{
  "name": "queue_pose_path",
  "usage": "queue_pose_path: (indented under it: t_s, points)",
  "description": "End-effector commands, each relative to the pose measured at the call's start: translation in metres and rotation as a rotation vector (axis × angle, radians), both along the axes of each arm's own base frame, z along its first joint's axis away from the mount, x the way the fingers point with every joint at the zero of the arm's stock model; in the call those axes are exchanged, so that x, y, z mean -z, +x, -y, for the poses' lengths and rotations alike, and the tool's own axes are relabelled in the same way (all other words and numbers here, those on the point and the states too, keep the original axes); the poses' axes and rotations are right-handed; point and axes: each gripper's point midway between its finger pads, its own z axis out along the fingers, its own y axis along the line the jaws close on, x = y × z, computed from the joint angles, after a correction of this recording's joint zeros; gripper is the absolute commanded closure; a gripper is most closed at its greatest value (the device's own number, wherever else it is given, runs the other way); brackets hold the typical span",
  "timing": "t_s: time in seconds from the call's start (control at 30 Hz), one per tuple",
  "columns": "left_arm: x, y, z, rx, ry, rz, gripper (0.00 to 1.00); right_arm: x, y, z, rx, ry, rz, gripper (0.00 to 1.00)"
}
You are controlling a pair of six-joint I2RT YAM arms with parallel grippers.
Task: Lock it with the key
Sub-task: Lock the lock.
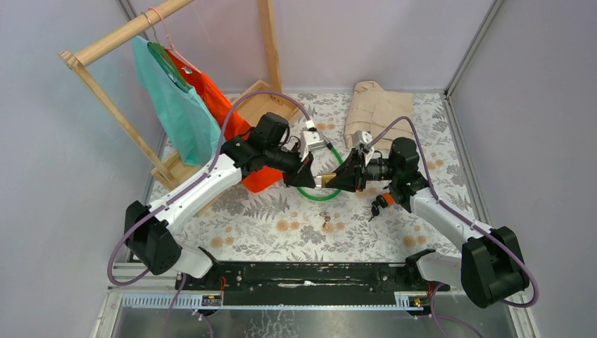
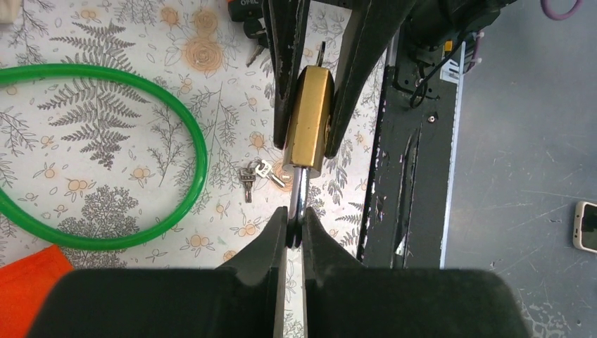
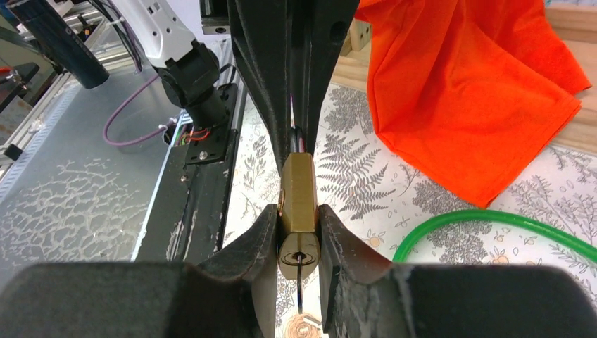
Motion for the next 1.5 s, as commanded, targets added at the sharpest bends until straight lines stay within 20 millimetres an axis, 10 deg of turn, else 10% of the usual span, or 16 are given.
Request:
queue_pose_path:
  t_s: [0.0, 0.9, 1.13, 1.47]
  points:
    - [-0.110, -0.015, 0.045, 0.244, -0.442, 0.257, 1.00, -0.039, 0.001, -0.024, 0.007, 0.105, 0.152, 1.00]
    - [-0.067, -0.030, 0.076, 0.296, -0.404, 0.187, 1.00, -0.052, 0.001, -0.032, 0.029, 0.171, 0.145, 1.00]
    - [-0.067, -0.019, 0.055, 0.247, -0.351, 0.285, 1.00, -0.032, 0.022, -0.013, 0.101, 0.055, 0.170, 0.99]
    - [-0.041, -0.001, 0.017, 0.189, -0.167, 0.424, 1.00, -0.012, 0.033, 0.017, 0.130, -0.126, 0.237, 0.45]
